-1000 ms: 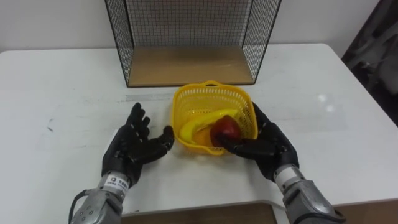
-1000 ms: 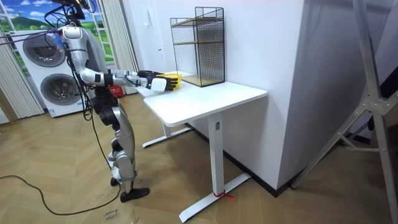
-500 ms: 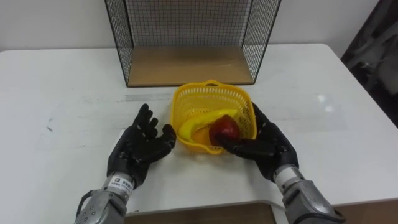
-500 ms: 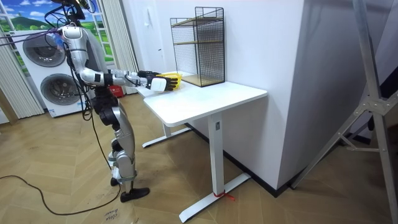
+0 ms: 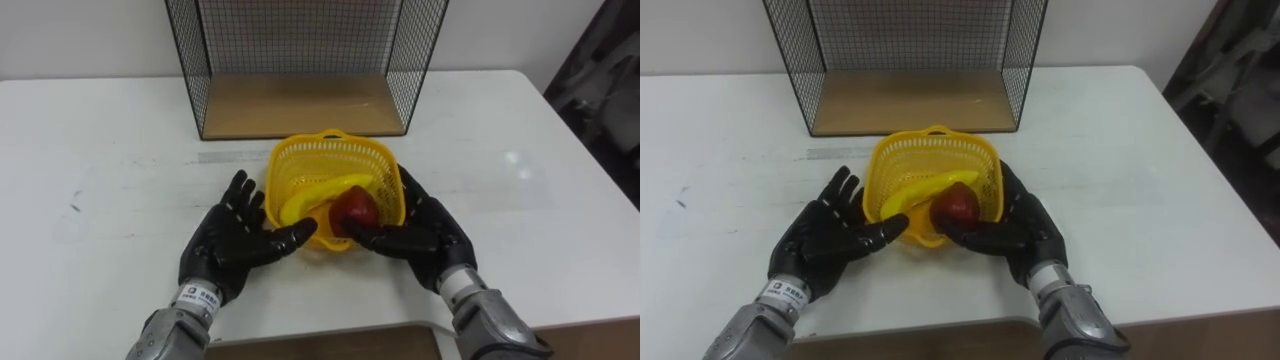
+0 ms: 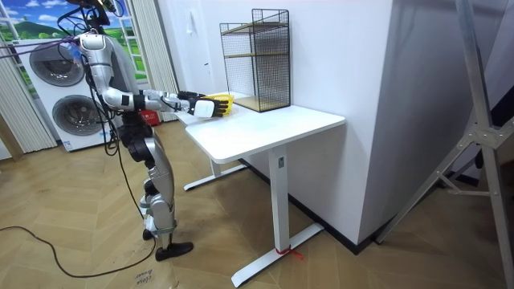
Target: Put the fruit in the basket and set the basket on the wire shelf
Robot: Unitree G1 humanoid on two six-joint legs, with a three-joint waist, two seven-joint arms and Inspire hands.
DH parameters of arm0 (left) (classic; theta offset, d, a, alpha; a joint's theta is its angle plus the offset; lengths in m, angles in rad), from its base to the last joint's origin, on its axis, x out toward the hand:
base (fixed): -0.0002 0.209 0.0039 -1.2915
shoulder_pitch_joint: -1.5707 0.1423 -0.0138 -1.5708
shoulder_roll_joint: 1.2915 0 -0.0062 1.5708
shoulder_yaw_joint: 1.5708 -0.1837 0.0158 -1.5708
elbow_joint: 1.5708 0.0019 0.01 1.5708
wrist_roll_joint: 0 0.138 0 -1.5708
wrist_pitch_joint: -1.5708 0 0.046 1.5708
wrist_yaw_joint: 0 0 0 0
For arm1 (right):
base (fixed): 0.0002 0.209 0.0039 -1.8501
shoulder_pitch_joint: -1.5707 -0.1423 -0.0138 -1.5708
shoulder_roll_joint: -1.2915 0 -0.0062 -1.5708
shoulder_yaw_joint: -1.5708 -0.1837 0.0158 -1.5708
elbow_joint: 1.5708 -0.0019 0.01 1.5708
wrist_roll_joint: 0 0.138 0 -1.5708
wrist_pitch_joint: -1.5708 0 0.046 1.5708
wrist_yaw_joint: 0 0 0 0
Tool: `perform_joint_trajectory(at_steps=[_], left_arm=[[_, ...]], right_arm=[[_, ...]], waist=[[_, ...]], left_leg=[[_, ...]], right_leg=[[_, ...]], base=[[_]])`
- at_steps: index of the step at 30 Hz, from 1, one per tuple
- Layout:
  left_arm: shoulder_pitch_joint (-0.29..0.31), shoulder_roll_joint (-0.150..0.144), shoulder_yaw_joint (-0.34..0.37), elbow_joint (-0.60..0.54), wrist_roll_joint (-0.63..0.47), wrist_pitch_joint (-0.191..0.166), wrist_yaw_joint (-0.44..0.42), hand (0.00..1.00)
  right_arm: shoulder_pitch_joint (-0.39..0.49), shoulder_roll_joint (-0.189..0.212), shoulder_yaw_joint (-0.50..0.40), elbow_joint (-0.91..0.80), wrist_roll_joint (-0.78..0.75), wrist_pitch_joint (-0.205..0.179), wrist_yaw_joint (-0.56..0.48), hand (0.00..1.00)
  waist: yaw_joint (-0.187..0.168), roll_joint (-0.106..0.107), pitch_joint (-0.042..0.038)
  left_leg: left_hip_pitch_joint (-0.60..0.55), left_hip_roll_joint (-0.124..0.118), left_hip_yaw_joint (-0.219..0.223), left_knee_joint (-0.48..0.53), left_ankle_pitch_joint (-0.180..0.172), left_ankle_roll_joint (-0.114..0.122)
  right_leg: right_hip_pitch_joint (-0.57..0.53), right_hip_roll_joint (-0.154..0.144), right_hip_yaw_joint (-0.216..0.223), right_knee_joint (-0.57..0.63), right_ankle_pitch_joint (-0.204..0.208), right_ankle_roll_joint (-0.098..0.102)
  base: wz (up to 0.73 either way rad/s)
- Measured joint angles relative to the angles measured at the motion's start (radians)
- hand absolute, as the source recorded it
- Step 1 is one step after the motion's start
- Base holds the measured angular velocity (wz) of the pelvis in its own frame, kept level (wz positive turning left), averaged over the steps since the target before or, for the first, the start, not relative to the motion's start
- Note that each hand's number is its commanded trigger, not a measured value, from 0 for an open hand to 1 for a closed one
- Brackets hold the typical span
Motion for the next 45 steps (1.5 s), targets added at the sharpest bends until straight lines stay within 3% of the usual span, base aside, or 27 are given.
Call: perform_joint_trajectory(at_steps=[20, 25, 33, 45], left_arm=[[0.001, 0.003, 0.000, 0.000, 0.008, 0.002, -0.001, 0.00], [0.000, 0.003, 0.000, 0.000, 0.046, 0.005, -0.008, 0.00], [-0.022, -0.006, -0.021, -0.003, 0.223, 0.005, -0.008, 0.00], [-0.040, -0.005, -0.023, -0.004, 0.277, 0.005, 0.001, 0.00]], right_arm=[[0.000, -0.004, 0.000, 0.000, -0.008, 0.000, 0.012, 0.00], [0.000, -0.004, 0.006, 0.000, -0.009, 0.000, 0.013, 0.00], [0.000, 0.001, 0.037, 0.000, -0.060, -0.012, 0.028, 0.00], [-0.050, -0.002, 0.041, -0.002, -0.102, -0.012, 0.027, 0.00]], waist=[[0.002, 0.006, -0.0003], [0.000, 0.006, -0.0014], [0.001, 0.004, -0.0031], [0.004, 0.009, 0.0031]], left_leg=[[0.000, 0.000, 0.000, 0.000, 0.000, 0.000], [0.001, 0.000, 0.000, 0.000, 0.000, 0.000], [0.000, 0.000, -0.001, 0.002, 0.000, 0.000], [0.000, 0.000, 0.000, 0.001, 0.000, 0.000]], right_leg=[[-0.001, 0.000, 0.000, 0.000, 0.000, 0.000], [0.000, 0.000, -0.001, 0.000, 0.000, 0.000], [0.001, 0.001, -0.003, 0.001, 0.000, 0.000], [0.001, 0.001, -0.002, -0.002, 0.000, 0.000]], base=[[0.00], [0.00], [0.00], [0.00]])
